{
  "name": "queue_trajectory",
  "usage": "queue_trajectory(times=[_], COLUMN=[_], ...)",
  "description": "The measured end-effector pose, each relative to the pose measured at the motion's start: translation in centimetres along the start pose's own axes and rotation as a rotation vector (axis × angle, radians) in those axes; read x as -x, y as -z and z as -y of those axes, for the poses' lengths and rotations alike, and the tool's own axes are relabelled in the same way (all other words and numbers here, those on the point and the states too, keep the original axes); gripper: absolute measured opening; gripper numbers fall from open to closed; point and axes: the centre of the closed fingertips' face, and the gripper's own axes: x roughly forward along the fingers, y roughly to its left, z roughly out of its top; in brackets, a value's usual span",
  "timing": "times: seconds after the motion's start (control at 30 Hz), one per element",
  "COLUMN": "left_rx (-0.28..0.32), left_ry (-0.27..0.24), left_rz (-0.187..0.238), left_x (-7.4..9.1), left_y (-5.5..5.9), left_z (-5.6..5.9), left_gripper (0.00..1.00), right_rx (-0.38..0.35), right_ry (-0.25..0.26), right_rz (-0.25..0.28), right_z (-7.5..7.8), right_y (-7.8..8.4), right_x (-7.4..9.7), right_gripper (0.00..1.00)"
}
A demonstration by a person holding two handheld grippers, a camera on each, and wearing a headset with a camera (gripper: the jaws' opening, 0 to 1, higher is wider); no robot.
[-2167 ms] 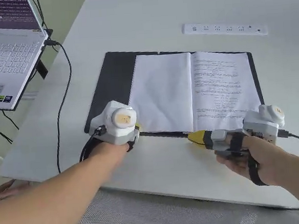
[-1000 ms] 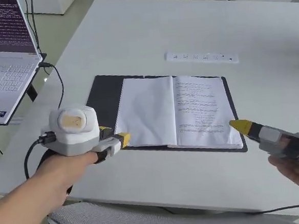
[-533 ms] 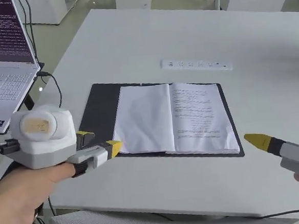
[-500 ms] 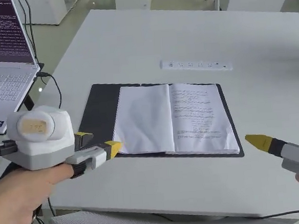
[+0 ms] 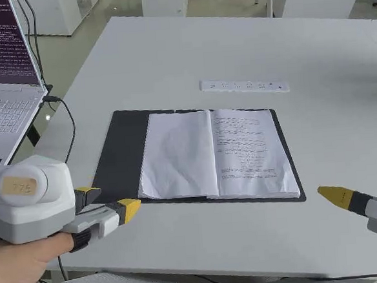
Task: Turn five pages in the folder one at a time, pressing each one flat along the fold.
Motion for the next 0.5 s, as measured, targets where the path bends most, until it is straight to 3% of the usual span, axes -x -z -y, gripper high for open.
queue_trajectory(times=[0.23,0.5], left_rx=[0.002,-0.026], left_ry=[0.0,0.002], left_rz=[-0.01,-0.021], left_x=[-0.8,-3.1], left_y=[0.0,-0.4], left_z=[0.2,0.8], left_gripper=[0.44,0.43], right_rx=[-0.02,-0.043], right_ry=[0.008,0.017], right_rz=[-0.007,-0.03], right_z=[1.0,2.3], right_y=[0.1,0.7], right_x=[-0.1,-0.9], right_gripper=[0.48,0.48])
